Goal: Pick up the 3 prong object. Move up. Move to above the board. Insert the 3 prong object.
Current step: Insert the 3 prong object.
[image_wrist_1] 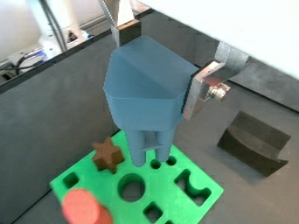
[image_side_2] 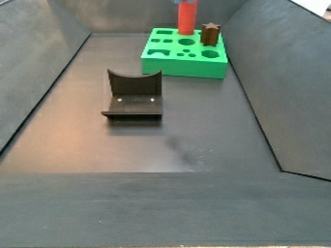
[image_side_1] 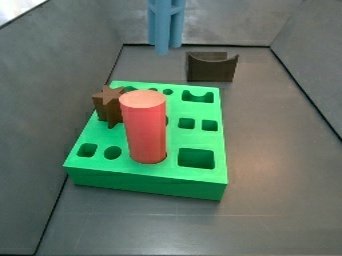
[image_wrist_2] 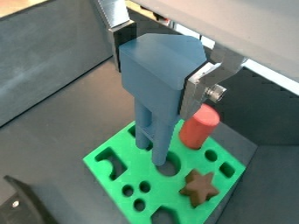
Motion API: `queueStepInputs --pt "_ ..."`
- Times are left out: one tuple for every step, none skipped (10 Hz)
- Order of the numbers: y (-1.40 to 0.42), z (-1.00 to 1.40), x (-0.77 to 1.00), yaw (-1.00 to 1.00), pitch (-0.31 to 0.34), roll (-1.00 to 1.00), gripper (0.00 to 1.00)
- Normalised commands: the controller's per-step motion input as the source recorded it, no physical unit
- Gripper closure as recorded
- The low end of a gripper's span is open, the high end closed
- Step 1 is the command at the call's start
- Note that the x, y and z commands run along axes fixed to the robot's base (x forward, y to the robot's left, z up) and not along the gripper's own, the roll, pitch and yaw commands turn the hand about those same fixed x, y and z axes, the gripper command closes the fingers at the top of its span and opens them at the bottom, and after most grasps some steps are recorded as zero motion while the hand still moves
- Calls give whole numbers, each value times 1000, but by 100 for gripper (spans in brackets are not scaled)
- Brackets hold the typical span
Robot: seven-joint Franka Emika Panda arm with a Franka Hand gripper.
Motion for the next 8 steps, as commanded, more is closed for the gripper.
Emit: queueStepInputs --pt "463 -286 91 0 29 0 100" --pt "420 -297 0 0 7 0 100" --pt "366 -380 0 0 0 0 100" --pt "400 -409 0 103 -21 0 100" --pt "186 -223 0 106 -43 -30 100" --pt "0 -26 0 0 0 0 100" --pt "0 -477 0 54 -83 -101 100" --pt "97 -577 0 60 -111 -173 100"
